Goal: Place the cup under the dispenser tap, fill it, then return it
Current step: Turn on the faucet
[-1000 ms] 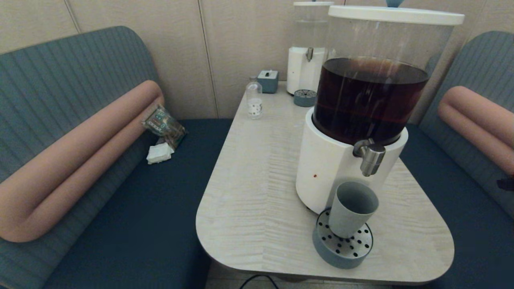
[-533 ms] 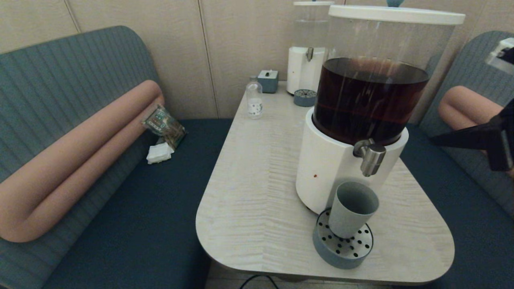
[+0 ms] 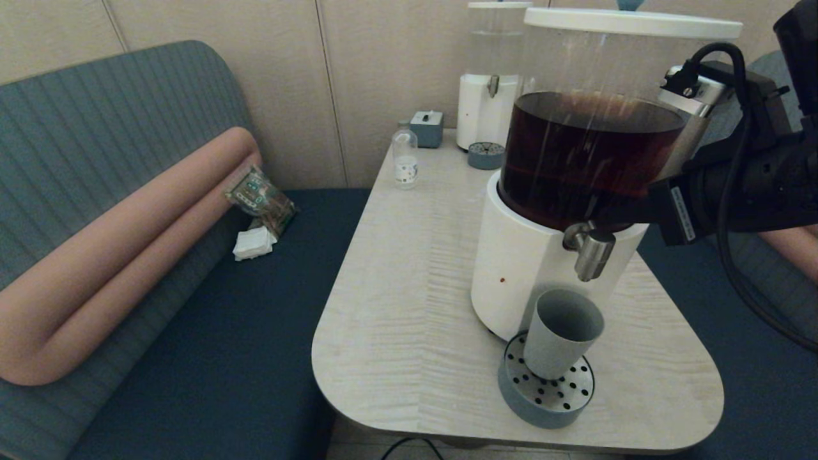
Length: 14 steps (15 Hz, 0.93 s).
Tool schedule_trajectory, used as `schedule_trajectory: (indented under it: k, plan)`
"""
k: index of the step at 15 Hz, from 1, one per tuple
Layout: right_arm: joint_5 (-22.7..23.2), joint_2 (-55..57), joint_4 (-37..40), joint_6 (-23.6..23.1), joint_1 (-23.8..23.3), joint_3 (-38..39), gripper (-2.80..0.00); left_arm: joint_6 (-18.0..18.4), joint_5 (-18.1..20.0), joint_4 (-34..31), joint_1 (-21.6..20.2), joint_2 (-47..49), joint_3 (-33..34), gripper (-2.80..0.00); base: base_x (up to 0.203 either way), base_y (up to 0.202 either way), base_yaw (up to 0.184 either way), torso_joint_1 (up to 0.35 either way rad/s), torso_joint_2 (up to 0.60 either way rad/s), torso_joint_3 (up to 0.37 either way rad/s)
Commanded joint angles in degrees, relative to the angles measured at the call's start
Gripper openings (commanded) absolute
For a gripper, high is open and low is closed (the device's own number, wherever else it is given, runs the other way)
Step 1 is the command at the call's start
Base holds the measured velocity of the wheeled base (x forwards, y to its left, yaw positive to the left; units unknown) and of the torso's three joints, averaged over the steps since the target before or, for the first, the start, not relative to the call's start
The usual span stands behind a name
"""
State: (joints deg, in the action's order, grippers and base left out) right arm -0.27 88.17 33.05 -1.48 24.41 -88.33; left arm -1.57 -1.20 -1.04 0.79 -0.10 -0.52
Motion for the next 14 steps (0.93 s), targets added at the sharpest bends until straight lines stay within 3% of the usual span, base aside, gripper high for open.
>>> schedule_trajectory:
  k: [1,14]
  plan:
    - [0.1,0.6,0.09,-0.02,0.55,-0.17,-2.8,-0.01,-0.03,-0.02,0.0,0.01,0.0,-2.8,0.0,0.0,0.0,0.0,0.0,0.0]
    - [0.52,1.92,-0.18,-0.11,0.55,-0.61,-2.8,-0.03,-0.03,-0.02,0.0,0.01,0.0,-2.8,0.0,0.0,0.0,0.0,0.0,0.0]
